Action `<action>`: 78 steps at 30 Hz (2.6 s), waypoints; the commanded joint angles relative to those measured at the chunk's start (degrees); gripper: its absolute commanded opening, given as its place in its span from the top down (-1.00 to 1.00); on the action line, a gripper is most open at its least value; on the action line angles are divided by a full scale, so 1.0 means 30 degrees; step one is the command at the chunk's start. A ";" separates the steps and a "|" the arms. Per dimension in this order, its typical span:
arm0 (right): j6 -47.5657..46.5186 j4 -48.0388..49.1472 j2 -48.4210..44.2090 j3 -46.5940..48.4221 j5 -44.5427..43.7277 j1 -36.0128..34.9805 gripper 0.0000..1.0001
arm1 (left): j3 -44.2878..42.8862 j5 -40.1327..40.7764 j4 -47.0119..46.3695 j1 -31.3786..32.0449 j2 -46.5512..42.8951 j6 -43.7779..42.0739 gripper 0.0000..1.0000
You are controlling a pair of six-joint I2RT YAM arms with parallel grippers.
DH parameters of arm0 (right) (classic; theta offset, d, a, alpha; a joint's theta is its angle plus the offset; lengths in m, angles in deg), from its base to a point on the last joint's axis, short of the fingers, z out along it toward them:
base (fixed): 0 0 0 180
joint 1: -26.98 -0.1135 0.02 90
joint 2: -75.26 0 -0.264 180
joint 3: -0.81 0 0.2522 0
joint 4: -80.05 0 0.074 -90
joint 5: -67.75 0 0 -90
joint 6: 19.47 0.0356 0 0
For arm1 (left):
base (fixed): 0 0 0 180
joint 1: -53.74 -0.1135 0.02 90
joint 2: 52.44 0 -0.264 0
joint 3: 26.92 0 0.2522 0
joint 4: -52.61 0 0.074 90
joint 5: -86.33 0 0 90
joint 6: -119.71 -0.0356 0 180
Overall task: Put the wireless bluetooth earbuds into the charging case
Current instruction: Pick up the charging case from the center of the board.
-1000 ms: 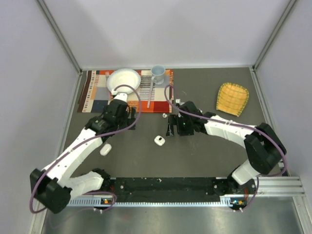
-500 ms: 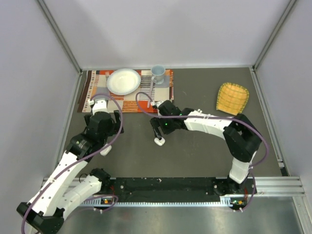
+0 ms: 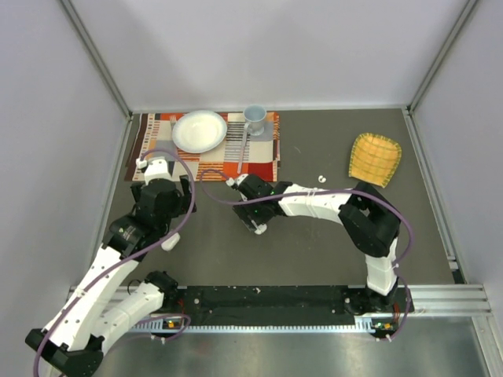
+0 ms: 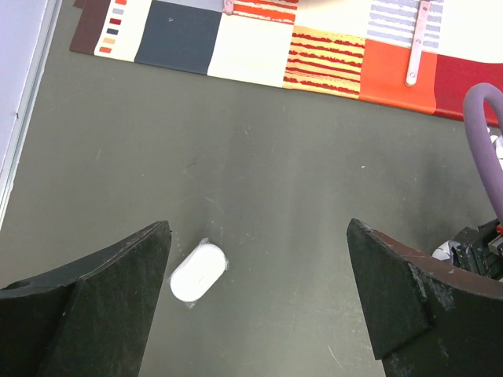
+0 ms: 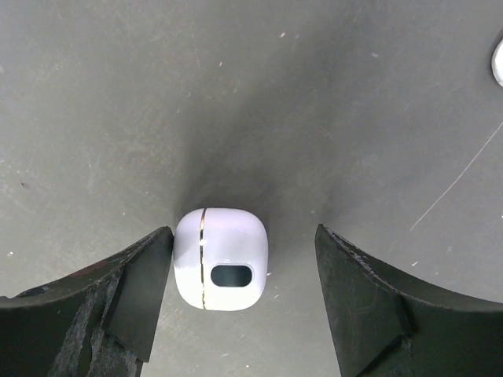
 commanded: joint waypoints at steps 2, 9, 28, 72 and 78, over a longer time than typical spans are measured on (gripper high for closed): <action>-0.0257 0.0076 0.0549 0.1240 0.0044 -0.0130 -0.43 | -0.0534 0.0285 -0.0591 -0.0064 0.0195 -0.0065 -0.98; 0.0853 -0.0478 0.1164 0.1650 -0.0158 -0.0102 -0.25 | -0.0592 0.0167 -0.0621 -0.0064 0.0693 -0.0271 -0.98; 0.6628 -0.2414 0.1780 0.1797 0.0515 -0.0101 -0.20 | -0.0504 0.0430 -0.1002 -0.0093 0.1045 -0.0241 -0.98; 0.9056 -0.1567 -0.2492 0.1419 0.0631 0.2620 0.88 | 0.0812 -0.2260 -0.3166 -0.0122 -0.0594 0.0024 -0.98; 1.1488 0.0280 -0.5714 0.0802 0.0720 0.3444 0.88 | 0.3301 -0.6476 -0.8028 -0.0122 -0.1795 -0.0855 -0.98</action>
